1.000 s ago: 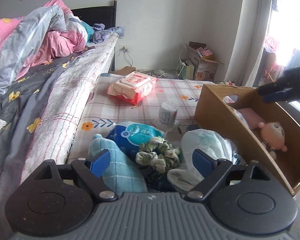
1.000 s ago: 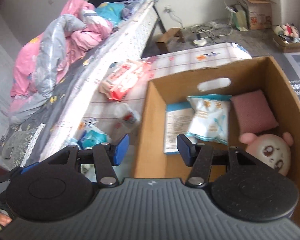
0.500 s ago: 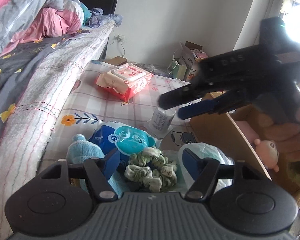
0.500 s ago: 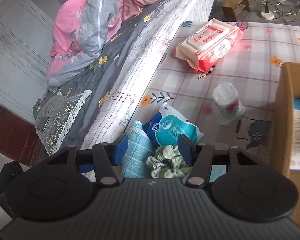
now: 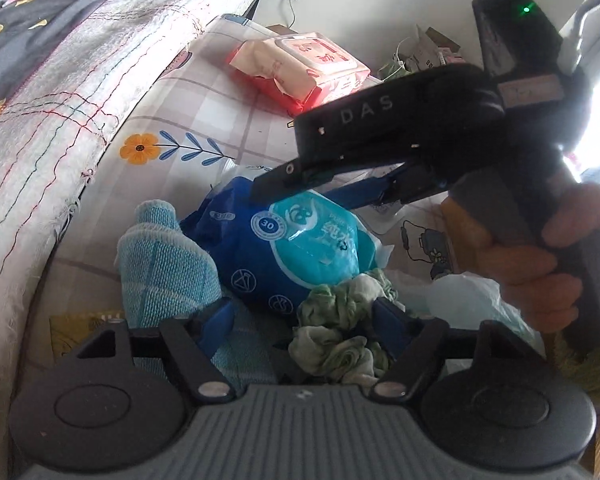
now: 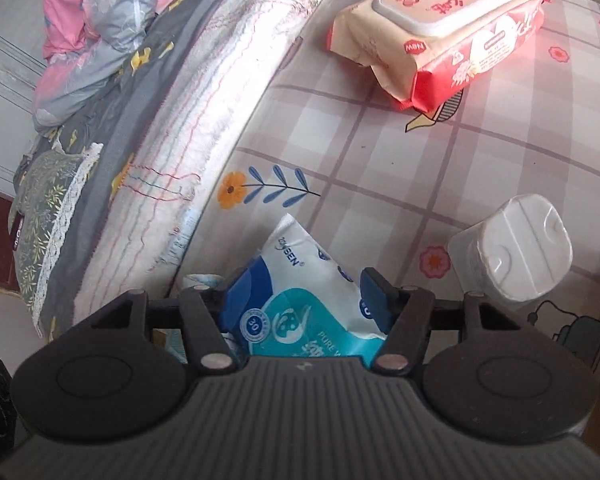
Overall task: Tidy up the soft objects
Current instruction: 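Reach the right tool into the pile and grasp the blue-white wipes packet, then carry the wipes packet with the right tool into the cardboard box and release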
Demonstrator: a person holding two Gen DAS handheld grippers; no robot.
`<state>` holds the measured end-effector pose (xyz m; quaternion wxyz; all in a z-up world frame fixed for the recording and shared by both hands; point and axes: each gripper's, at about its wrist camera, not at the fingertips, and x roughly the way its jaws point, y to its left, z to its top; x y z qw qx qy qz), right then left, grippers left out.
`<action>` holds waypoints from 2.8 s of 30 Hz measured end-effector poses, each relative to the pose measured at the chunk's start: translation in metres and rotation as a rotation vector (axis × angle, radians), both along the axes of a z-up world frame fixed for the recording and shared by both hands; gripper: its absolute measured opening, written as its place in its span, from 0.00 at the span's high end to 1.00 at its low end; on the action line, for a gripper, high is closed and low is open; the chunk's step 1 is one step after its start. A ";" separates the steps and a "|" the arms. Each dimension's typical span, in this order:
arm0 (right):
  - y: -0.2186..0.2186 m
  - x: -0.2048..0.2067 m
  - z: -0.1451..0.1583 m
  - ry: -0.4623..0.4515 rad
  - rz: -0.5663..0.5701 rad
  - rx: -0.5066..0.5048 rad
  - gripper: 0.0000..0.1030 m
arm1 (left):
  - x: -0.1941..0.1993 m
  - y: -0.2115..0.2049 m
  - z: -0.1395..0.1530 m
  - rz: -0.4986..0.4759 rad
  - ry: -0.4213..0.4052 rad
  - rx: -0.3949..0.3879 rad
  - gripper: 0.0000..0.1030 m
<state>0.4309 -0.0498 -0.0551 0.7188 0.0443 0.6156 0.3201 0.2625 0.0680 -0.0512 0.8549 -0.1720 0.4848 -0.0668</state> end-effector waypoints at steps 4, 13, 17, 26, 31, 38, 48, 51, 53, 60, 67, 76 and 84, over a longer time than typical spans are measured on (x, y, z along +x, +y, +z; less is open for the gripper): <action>0.004 0.003 -0.014 0.023 0.022 -0.009 0.27 | 0.011 0.002 -0.005 0.013 0.023 -0.029 0.20; 0.004 0.005 -0.023 0.124 0.038 0.075 0.28 | 0.026 -0.004 -0.002 0.044 0.034 -0.029 0.18; 0.001 -0.005 -0.010 0.075 0.045 0.077 0.39 | 0.025 -0.011 0.010 0.022 -0.023 -0.001 0.18; -0.019 -0.021 0.022 -0.007 0.021 0.108 0.51 | 0.018 -0.023 0.032 -0.019 -0.106 0.016 0.19; -0.029 -0.033 0.023 -0.051 -0.012 0.069 0.54 | 0.018 -0.021 0.017 -0.012 -0.067 0.023 0.20; -0.058 -0.022 0.004 0.016 -0.137 0.069 0.50 | 0.030 -0.023 0.004 -0.051 -0.027 0.006 0.20; -0.067 -0.006 -0.016 0.109 -0.165 0.092 0.38 | 0.065 -0.029 -0.024 -0.059 0.099 -0.028 0.17; -0.065 -0.004 -0.023 0.148 -0.176 0.126 0.40 | 0.070 -0.031 -0.027 -0.051 0.102 -0.028 0.17; -0.062 -0.006 -0.020 0.117 -0.164 0.132 0.44 | 0.070 -0.031 -0.024 -0.037 0.090 -0.016 0.18; -0.054 -0.015 0.026 -0.034 -0.126 0.215 0.50 | 0.054 -0.025 0.023 -0.006 -0.040 0.036 0.18; -0.070 -0.038 0.106 -0.225 -0.126 0.319 0.50 | 0.019 -0.045 0.097 -0.013 -0.228 0.091 0.18; -0.197 -0.101 0.173 -0.303 -0.285 0.372 0.51 | -0.017 -0.144 0.147 -0.250 -0.306 0.042 0.19; -0.335 -0.160 0.133 -0.160 -0.541 0.375 0.51 | -0.030 -0.242 0.111 -0.470 -0.191 0.028 0.19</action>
